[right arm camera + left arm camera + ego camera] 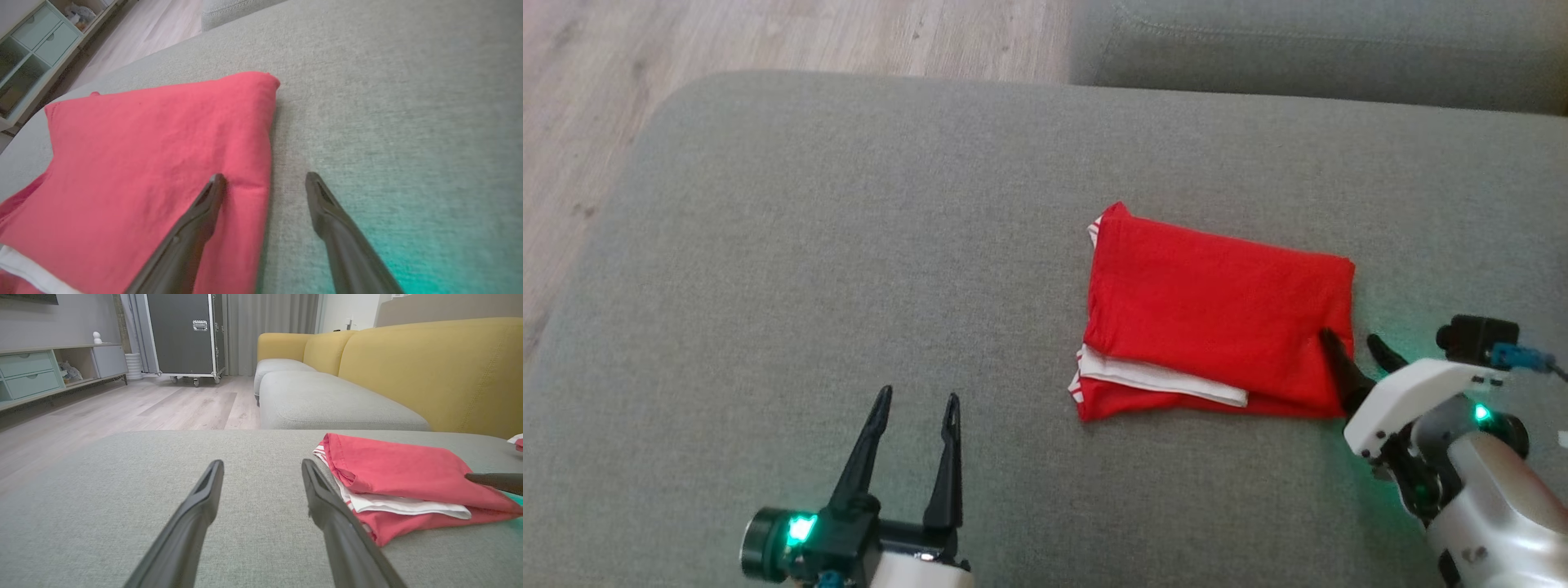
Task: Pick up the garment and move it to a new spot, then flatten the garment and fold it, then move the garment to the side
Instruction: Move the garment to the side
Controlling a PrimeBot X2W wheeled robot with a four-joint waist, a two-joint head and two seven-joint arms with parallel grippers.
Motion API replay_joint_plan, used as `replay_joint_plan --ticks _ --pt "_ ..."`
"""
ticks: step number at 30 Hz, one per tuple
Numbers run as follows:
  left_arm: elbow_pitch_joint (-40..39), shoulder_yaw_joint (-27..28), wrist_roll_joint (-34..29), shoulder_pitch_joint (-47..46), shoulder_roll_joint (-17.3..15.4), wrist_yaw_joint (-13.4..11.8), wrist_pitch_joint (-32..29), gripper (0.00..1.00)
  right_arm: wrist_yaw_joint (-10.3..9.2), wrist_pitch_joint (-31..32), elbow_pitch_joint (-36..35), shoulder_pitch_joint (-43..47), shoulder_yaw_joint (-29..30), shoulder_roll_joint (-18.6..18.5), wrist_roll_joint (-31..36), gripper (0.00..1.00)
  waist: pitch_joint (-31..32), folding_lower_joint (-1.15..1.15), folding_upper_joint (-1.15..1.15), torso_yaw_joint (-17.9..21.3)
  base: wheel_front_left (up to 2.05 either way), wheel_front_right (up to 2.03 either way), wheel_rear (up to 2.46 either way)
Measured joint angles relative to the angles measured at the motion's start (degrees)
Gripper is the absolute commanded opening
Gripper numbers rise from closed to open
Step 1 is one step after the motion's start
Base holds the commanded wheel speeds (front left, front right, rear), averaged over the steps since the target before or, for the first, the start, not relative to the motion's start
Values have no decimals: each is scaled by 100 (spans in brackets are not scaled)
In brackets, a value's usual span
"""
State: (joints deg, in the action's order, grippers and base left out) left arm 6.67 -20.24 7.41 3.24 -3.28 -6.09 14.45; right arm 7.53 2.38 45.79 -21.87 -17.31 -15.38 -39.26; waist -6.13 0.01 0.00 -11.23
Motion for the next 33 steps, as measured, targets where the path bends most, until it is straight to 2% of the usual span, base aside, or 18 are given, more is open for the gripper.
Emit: replay_joint_plan --ticks 2,3,7,11,21,28,33 --pt "7 -31 0 -54 3 -7 0 100 0 75 70 -108 -113 -8 -192 27 -52 0 0 -19 0 0 0" --pt "7 -31 0 -86 3 -38 0 100 0 96 87 -151 -154 -11 -277 0 -71 -1 0 -22 0 0 0" --pt "0 -19 2 -164 3 -101 0 100 0 14 60 -255 -423 -88 -445 0 -140 -1 0 41 0 0 0" --pt "-51 -18 34 -179 3 -102 0 100 0 -99 -81 -367 -697 -387 -446 0 -238 -1 0 230 0 0 0" --pt "-215 -5 30 -694 7 -98 0 100 0 81 -924 -1161 -1099 -1741 -212 0 -736 0 0 1020 0 0 0" --pt "-174 13 -145 -1212 11 80 1 100 0 381 -1467 -1400 -880 -2494 -71 0 -1146 0 0 1708 0 0 0" --pt "-132 41 -154 -1490 12 319 8 100 0 556 -1585 -1462 -461 -2836 94 0 -1373 -1 0 2128 0 0 0"
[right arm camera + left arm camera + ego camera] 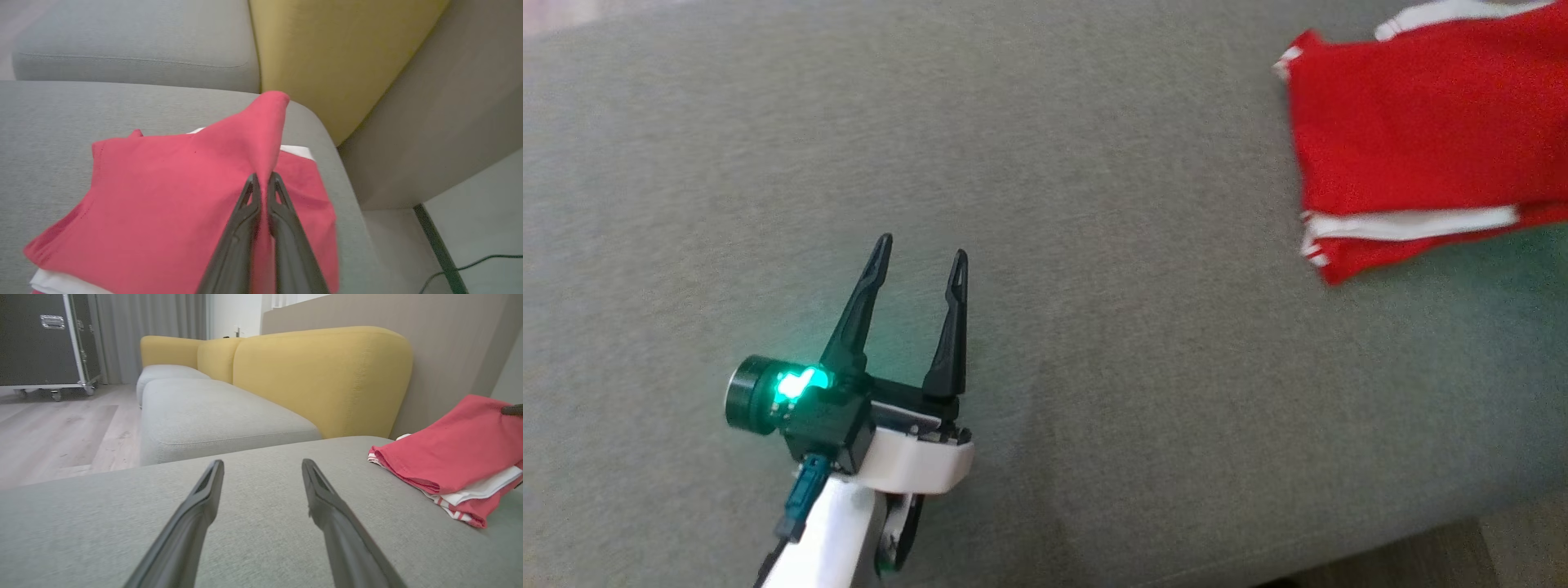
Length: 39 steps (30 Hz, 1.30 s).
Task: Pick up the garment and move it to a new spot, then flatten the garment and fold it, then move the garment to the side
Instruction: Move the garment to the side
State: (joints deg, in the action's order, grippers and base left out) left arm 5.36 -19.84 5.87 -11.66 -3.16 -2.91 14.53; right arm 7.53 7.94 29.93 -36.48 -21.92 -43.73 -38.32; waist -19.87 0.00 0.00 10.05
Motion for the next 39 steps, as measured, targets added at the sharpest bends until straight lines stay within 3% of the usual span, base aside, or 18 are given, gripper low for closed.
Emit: replay_joint_plan --ticks 7,15,16,17,24,29,39 --pt "102 30 -93 -192 -1 156 18 100 0 -146 63 -331 416 -59 278 0 -351 0 0 289 0 0 0" --pt "152 40 -142 -314 -1 191 18 100 0 -94 296 -491 592 21 687 2 -553 0 0 185 0 0 0" --pt "157 38 -141 -314 -1 191 19 100 0 -78 360 -509 639 26 751 45 -555 0 0 163 0 0 0" --pt "163 40 -141 -314 -1 191 19 100 0 -31 423 -521 697 35 821 100 -549 0 0 140 0 0 0" --pt "188 124 129 -280 4 225 19 100 0 125 555 -422 923 414 1217 100 -283 0 0 36 0 0 0" --pt "226 115 350 13 8 221 19 100 0 105 512 327 921 855 1282 100 129 -1 0 -105 0 0 0" --pt "421 146 632 881 12 -266 18 100 0 -943 386 1820 432 1858 933 100 1148 -3 0 -694 0 0 0"
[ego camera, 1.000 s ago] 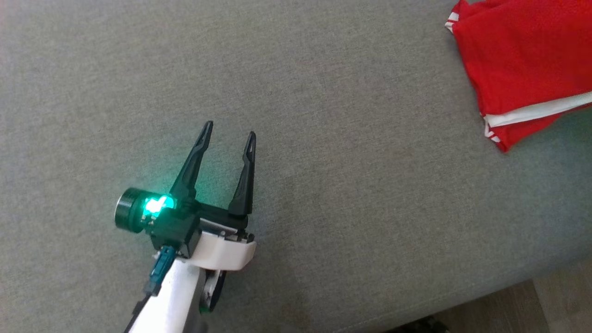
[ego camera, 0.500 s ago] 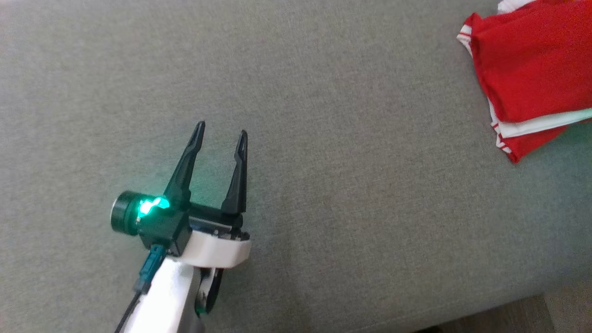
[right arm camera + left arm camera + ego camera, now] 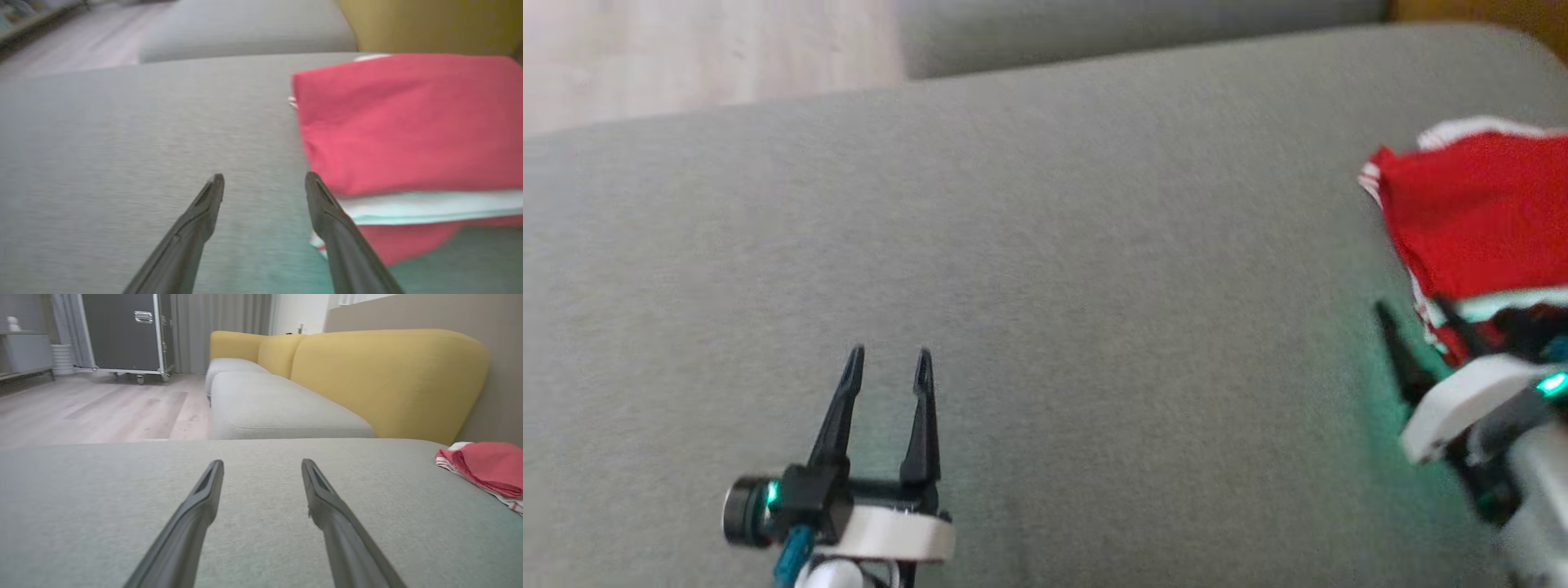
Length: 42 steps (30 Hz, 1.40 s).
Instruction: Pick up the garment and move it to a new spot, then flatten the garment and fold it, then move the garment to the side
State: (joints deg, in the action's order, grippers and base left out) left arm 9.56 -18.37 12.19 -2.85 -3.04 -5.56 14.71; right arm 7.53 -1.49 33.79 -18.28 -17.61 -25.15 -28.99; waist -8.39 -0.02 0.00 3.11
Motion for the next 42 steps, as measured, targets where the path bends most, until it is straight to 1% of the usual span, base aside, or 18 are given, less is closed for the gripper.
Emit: replay_joint_plan --ticks 3,8,11,13,15,20,25,27,31,33,38,39,42 --pt "64 46 3 235 0 -51 0 100 0 -426 -10 269 -179 331 -78 100 281 1 0 -250 0 0 0" --pt "14 231 1 675 -2 -11 0 100 0 -1023 97 776 -313 857 5 100 734 1 0 -629 0 0 0" --pt "-146 378 -15 919 -4 10 0 100 0 -1217 86 1073 -227 1156 192 100 979 1 0 -806 0 0 0" --pt "-271 438 -25 1050 -5 34 0 100 0 -1258 2 1305 -96 1289 413 100 1124 1 0 -899 0 0 0" --pt "-361 512 -114 1194 -7 60 0 100 0 -1266 -369 1565 189 1385 751 100 1248 1 0 -962 0 0 0" --pt "-537 576 -259 1564 -9 148 0 100 0 -1272 -1739 2434 762 1728 1461 100 1496 2 0 -999 0 0 0" --pt "-686 694 -331 1980 -20 203 0 100 0 -1272 -2553 3380 1247 2012 1957 100 1670 1 0 -920 0 0 0" --pt "-702 716 -358 2074 -22 204 0 100 0 -1272 -2691 3533 1399 2108 2026 100 1703 2 0 -875 0 0 0" --pt "-764 719 -431 2093 -23 213 0 100 0 -1272 -2804 3563 1460 2197 2149 100 1734 2 0 -807 0 0 0" --pt "-769 719 -471 2093 -23 257 0 100 0 -1272 -2817 3563 1488 2239 2152 100 1738 2 0 -784 0 0 0" --pt "-776 714 -549 2091 -23 259 0 100 0 -1271 -2816 3563 1539 2256 2152 100 1735 2 0 -745 0 0 0" --pt "-700 710 -552 2094 -21 259 -1 0 0 -1265 -2737 3564 1536 2256 2149 0 1735 2 0 -745 0 0 0" --pt "-403 708 -552 2158 -20 259 -1 0 0 -1261 -2439 3619 1522 2258 2145 0 1734 2 0 -742 0 0 0"
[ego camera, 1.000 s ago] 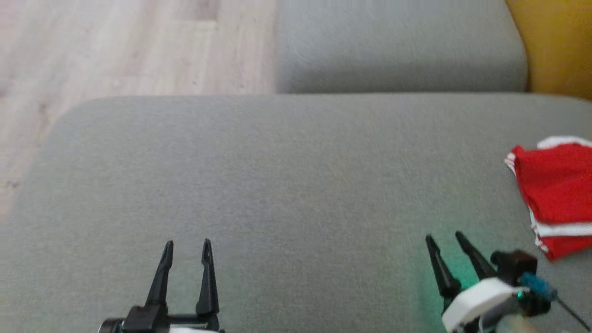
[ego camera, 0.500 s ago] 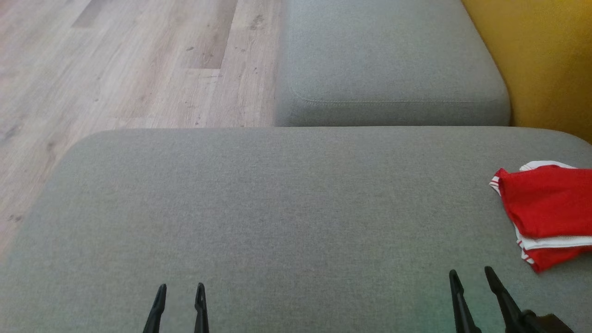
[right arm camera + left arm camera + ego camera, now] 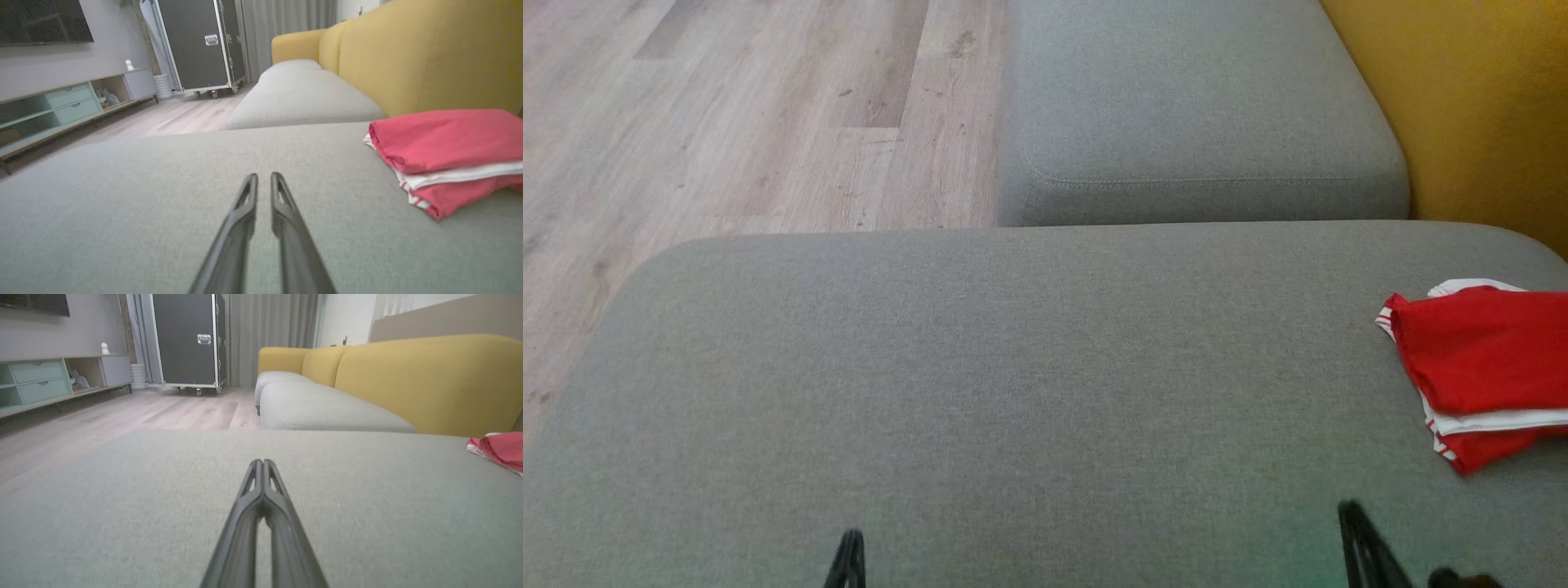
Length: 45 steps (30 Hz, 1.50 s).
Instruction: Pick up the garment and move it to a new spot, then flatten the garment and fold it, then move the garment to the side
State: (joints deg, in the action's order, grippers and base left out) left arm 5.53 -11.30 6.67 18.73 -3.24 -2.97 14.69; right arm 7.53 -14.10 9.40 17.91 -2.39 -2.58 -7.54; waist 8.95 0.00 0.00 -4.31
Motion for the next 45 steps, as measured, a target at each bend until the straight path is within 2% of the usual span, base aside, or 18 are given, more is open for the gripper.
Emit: replay_joint_plan --ticks 10,45 --pt "165 11 546 74 -11 8 -103 0 0 90 168 51 -8 1 -521 0 -62 0 0 29 0 0 0" --pt "446 292 3117 -593 -67 353 -576 0 0 589 300 -516 166 -7 -3022 0 -323 0 0 152 0 0 0"
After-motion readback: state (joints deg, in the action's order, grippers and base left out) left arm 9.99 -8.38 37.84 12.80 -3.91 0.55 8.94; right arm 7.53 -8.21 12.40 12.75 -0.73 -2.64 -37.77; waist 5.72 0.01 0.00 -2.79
